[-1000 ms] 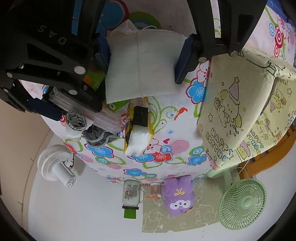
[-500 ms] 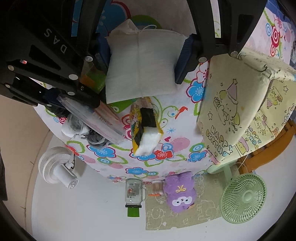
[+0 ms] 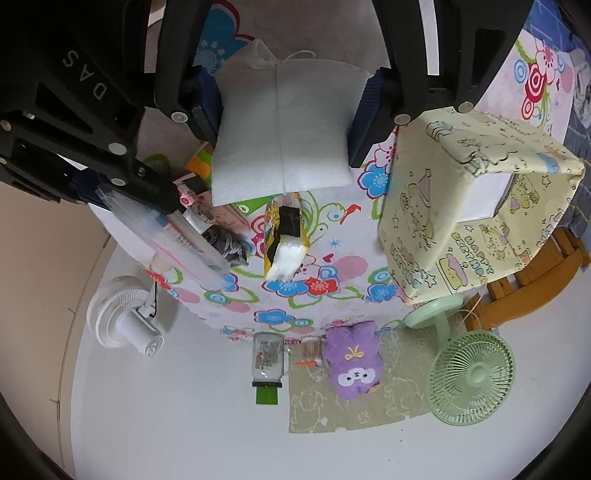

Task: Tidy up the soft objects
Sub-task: 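Grasp the clear pencil bag with the right tool while the left tool lifts the white pad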

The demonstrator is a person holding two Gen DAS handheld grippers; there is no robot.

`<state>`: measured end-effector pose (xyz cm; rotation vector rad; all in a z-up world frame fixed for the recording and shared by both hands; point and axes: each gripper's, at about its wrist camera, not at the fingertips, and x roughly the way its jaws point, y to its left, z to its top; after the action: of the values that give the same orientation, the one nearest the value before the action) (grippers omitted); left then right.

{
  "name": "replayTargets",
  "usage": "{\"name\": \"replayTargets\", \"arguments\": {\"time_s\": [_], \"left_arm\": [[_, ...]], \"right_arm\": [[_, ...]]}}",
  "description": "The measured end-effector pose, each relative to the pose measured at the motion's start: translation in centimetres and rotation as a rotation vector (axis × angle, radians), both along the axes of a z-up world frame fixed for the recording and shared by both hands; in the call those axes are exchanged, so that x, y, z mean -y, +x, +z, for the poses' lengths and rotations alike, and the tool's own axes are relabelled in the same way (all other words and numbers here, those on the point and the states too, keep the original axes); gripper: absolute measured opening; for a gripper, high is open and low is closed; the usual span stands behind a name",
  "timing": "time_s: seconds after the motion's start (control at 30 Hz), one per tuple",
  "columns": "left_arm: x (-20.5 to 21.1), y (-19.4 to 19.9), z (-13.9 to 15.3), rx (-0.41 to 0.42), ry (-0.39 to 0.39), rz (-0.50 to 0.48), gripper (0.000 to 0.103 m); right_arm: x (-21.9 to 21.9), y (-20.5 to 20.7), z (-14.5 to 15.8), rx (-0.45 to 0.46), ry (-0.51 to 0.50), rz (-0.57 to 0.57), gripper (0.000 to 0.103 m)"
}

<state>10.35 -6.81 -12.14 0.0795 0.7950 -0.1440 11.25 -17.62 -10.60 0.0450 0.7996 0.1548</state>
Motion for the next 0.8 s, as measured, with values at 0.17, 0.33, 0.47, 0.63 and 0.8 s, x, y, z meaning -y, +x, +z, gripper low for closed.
{"name": "replayTargets", "arguments": {"time_s": [0.17,0.33,0.47,0.63,0.8], "left_arm": [[0.0,-0.8,1.1,0.021,-0.019,-0.007,0.063],[0.2,-1.5,2.4,0.045,-0.027,-0.02,0.063],[0.3,-1.8,3.6,0.065,-0.025,-0.023,0.063],[0.4,-2.4,5.3,0.099,-0.029,-0.029,0.063],[0.5,-3.1,6.7,0.133,-0.024,-0.037,0.063]], "right_arm": [[0.4,-1.4,1.5,0.038,-0.01,-0.048,0.029],[0.7,-2.4,3.0,0.067,-0.015,-0.078,0.029],[1.0,-2.7,4.0,0.073,0.004,-0.098,0.029],[1.0,-3.4,5.8,0.107,0.007,-0.105,0.029],[0.8,-4.1,7.4,0.136,0.002,-0.102,0.029]]}}
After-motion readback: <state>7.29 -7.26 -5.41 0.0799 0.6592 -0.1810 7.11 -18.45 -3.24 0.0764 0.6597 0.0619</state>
